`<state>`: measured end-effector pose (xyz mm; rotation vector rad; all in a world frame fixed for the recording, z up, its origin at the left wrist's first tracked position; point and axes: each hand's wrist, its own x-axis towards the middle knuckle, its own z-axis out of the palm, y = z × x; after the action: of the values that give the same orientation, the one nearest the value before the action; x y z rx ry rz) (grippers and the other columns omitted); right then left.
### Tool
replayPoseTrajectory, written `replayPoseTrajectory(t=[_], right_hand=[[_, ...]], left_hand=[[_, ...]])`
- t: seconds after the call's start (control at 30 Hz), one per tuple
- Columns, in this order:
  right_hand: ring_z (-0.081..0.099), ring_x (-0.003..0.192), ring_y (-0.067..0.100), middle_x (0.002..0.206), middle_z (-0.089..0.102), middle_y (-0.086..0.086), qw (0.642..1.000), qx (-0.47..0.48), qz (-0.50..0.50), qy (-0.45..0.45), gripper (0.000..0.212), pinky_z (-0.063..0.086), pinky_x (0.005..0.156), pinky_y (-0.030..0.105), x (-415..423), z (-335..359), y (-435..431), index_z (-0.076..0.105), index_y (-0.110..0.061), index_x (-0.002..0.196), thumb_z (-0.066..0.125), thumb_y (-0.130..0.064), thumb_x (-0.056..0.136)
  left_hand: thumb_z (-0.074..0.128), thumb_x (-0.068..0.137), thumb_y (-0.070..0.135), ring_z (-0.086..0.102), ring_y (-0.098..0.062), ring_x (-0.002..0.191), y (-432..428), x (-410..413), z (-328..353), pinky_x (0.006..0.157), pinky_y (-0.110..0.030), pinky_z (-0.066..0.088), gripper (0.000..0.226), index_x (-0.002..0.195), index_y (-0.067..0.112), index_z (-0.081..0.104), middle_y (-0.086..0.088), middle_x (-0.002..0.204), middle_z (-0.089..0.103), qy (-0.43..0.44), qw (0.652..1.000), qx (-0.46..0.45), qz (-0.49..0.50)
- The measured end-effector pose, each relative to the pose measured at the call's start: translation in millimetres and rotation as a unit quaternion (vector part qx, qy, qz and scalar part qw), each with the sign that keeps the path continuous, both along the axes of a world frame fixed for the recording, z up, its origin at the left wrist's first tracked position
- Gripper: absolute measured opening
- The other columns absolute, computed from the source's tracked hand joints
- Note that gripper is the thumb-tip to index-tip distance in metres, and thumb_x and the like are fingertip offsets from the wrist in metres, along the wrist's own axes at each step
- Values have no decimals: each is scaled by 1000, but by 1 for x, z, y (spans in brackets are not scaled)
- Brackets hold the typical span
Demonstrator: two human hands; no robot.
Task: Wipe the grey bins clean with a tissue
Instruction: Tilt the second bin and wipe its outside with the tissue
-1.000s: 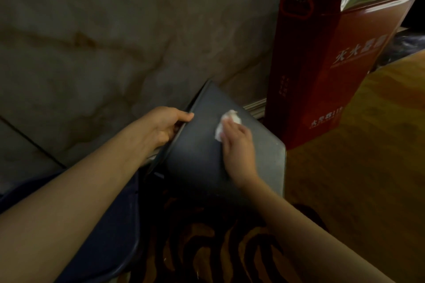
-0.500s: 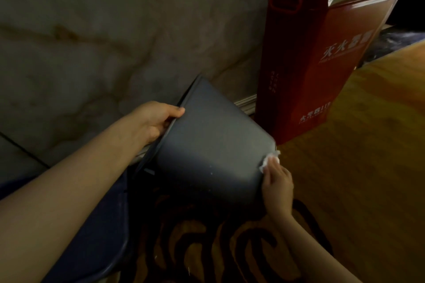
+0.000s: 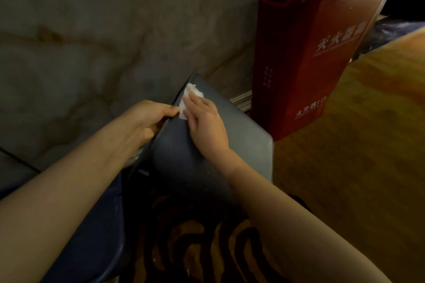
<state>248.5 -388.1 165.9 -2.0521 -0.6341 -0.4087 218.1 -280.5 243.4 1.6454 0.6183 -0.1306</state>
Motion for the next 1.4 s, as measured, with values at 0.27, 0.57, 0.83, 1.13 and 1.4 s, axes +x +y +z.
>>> replayPoseTrajectory(t=[0.27, 0.57, 0.83, 1.13, 1.4], right_hand=[[61, 104, 25, 118, 63, 14, 951, 50, -197, 231, 31, 48, 84, 29, 7, -94, -118, 53, -12, 126, 42, -16, 97], [53, 116, 13, 126, 60, 2, 970, 83, -145, 179, 32, 35, 92, 5, -41, -56, -72, 56, -15, 126, 50, -13, 94], [40, 132, 15, 139, 51, 2, 999, 4, -11, -37, 42, 32, 111, 25, -95, -20, -22, 49, -16, 133, 49, -22, 92], [51, 121, 26, 129, 58, 11, 987, 2, -156, 24, 37, 44, 98, 38, -58, -78, -102, 56, -3, 124, 59, -7, 87], [50, 123, 24, 131, 58, 8, 974, -8, -191, 126, 35, 38, 96, 29, -39, -85, -128, 53, -12, 129, 50, -18, 94]], left_hand=[[53, 88, 4, 61, -6, 34, -4, 2, 2, 37, -20, 51, 16, 73, 7, 59, 3, 38, 64, -2, 1000, -5, -1], [48, 92, 7, 57, -17, 65, -13, 8, 9, 57, -31, 50, 18, 75, 5, 55, -7, 69, 61, 62, 998, -10, -11], [44, 93, 5, 50, -18, 63, -17, 19, 16, 74, -30, 49, 24, 69, 5, 50, -10, 58, 59, 91, 996, -24, 9], [33, 94, 8, 62, -18, 67, -17, 21, 27, 62, -28, 54, 27, 79, 3, 55, -10, 80, 58, 16, 984, -173, -30], [62, 80, 1, 67, -6, 100, -22, -31, -6, 82, -22, 55, 98, 147, 35, -1, 6, 115, 67, -23, 946, -6, -322]])
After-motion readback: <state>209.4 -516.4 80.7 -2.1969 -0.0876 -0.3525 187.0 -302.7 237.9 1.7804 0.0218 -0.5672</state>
